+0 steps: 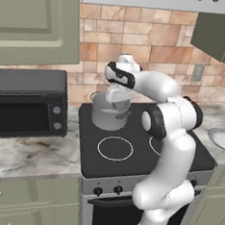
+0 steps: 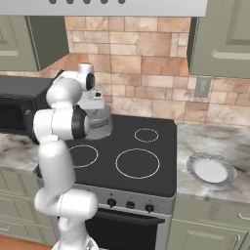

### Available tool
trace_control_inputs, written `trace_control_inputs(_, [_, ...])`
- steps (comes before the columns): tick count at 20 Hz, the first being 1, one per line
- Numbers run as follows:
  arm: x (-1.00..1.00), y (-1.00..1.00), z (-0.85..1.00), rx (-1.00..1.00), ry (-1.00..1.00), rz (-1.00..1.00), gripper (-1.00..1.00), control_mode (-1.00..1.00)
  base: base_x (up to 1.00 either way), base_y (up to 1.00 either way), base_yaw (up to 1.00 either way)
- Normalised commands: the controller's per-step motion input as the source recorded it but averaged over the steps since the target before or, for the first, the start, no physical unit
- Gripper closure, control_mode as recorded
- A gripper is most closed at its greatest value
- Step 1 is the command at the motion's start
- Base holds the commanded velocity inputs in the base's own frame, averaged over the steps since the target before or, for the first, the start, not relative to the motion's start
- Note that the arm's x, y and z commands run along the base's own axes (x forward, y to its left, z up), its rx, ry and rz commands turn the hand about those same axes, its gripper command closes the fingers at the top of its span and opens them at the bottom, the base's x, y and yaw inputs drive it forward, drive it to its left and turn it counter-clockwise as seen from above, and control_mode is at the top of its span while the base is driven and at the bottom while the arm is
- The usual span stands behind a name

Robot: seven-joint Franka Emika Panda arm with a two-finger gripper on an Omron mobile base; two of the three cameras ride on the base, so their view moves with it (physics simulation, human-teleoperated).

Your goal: Retrieve the frozen meat and place it in the pot on a burner. Then turn the burner on.

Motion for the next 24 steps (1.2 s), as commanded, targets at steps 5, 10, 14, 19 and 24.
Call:
trace_control_inputs(5, [-0.97, 0.0, 0.03, -0.01, 0.0, -0.1, -1.0, -1.0, 0.0, 0.0, 0.0])
trace_control_inputs(10, [-0.97, 0.0, 0.0, 0.0, 0.0, -0.11, -1.0, -1.0, 0.0, 0.0, 0.0])
trace_control_inputs(14, [-0.84, 0.0, 0.01, 0.0, 0.0, -0.13, -1.0, -1.0, 0.0, 0.0, 0.0])
trace_control_inputs(19, [-0.7, 0.0, 0.01, 0.0, 0.03, -0.19, -1.0, -1.0, 0.0, 0.0, 0.0])
trace_control_inputs(24, [-0.53, -0.03, 0.0, 0.0, 0.04, -0.23, -1.0, -1.0, 0.0, 0.0, 0.0])
